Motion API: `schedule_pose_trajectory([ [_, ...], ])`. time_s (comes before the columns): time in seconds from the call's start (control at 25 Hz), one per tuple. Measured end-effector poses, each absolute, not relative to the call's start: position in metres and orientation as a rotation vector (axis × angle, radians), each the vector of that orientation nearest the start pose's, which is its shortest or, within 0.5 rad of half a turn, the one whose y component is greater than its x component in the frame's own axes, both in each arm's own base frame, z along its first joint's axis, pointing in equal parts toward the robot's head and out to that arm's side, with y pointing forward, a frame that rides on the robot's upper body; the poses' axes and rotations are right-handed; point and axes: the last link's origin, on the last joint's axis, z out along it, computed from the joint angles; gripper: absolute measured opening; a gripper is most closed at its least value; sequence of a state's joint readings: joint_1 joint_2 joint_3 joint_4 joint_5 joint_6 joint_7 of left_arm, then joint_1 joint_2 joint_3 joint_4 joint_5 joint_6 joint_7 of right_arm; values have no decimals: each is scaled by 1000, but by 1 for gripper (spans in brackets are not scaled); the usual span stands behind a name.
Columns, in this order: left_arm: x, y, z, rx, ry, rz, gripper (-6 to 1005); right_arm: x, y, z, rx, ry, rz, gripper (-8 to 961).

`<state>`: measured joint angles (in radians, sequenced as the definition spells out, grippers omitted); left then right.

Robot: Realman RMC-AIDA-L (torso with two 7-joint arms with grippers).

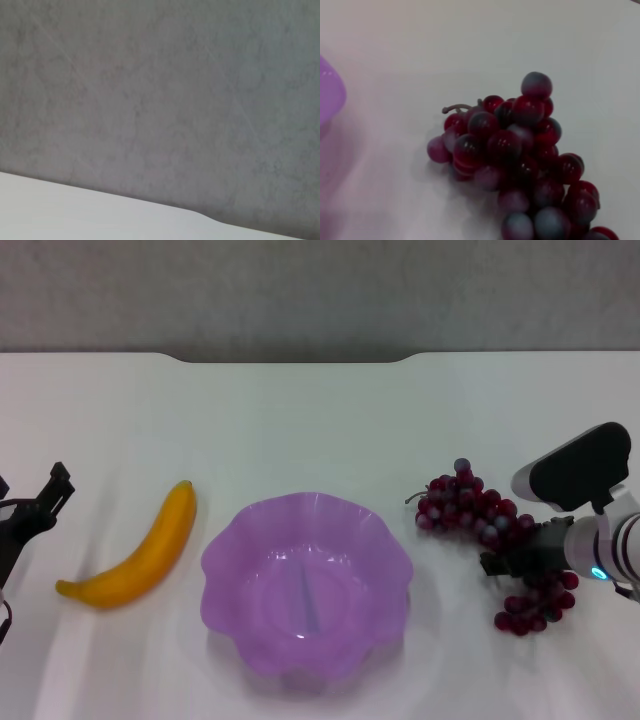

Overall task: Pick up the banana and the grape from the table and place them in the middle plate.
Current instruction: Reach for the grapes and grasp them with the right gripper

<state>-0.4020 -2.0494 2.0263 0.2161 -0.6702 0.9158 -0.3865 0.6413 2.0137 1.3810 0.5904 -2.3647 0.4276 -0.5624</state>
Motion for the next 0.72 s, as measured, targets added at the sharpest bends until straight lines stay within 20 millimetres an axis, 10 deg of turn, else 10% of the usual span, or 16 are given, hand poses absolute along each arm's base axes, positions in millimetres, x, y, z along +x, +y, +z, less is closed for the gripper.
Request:
schedule_pose_trajectory([
  [0.72,-365,335,-6,-1470,-911,-699,891,301,402,-65,-2157,826,-215,694],
])
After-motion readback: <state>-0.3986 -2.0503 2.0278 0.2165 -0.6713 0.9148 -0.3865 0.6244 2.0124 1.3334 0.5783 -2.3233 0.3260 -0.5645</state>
